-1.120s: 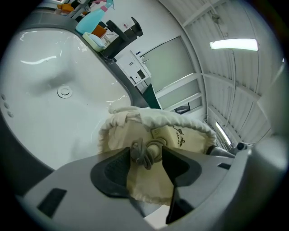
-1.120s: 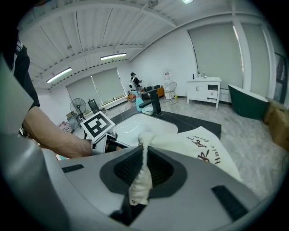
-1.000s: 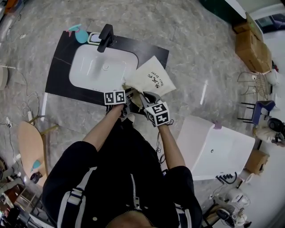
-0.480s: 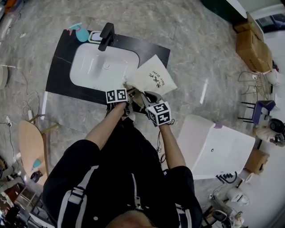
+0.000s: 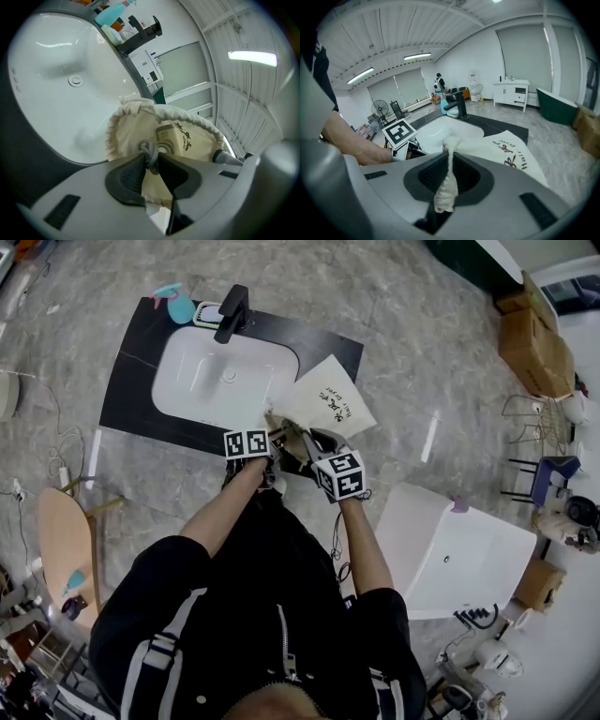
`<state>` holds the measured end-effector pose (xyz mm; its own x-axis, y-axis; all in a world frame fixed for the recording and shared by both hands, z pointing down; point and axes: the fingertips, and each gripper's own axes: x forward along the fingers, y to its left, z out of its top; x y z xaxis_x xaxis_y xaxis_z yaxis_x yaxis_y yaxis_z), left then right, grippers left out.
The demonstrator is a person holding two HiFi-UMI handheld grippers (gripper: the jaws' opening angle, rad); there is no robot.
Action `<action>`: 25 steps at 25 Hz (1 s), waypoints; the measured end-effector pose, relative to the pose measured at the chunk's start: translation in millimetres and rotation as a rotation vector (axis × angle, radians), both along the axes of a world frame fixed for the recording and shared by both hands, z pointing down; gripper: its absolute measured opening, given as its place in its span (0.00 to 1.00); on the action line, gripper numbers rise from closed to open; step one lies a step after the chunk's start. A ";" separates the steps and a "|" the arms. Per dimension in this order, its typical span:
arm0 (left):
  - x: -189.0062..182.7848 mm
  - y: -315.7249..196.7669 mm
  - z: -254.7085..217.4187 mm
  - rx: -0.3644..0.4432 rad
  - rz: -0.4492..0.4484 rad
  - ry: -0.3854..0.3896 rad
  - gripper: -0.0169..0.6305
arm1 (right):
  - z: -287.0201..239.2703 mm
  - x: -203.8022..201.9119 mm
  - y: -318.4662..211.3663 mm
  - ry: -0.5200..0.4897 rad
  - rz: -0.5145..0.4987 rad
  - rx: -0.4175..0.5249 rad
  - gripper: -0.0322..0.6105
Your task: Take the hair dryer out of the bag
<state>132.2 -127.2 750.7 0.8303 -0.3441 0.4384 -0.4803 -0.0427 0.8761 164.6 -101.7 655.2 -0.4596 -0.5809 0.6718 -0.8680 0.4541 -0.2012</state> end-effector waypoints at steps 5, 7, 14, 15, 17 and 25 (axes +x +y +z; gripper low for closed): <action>-8.9 1.9 -4.2 0.009 -0.004 -0.001 0.18 | 0.8 -0.4 -0.5 0.012 -0.006 -0.001 0.12; -13.1 4.5 -4.5 0.009 -0.005 -0.003 0.18 | 2.1 -0.8 0.7 0.014 -0.008 -0.004 0.12; -25.6 11.4 -4.2 0.000 -0.016 -0.001 0.18 | 3.6 -1.6 -1.2 0.015 -0.016 -0.009 0.12; -27.4 12.1 -3.9 0.000 -0.018 -0.001 0.18 | 4.1 -1.8 -1.4 0.016 -0.018 -0.010 0.12; -31.2 13.8 -3.9 0.000 -0.021 -0.001 0.18 | 4.9 -2.4 -0.9 0.017 -0.022 -0.011 0.12; -46.4 18.0 -7.2 0.000 -0.033 -0.001 0.18 | 8.4 -3.3 1.1 0.018 -0.024 -0.018 0.12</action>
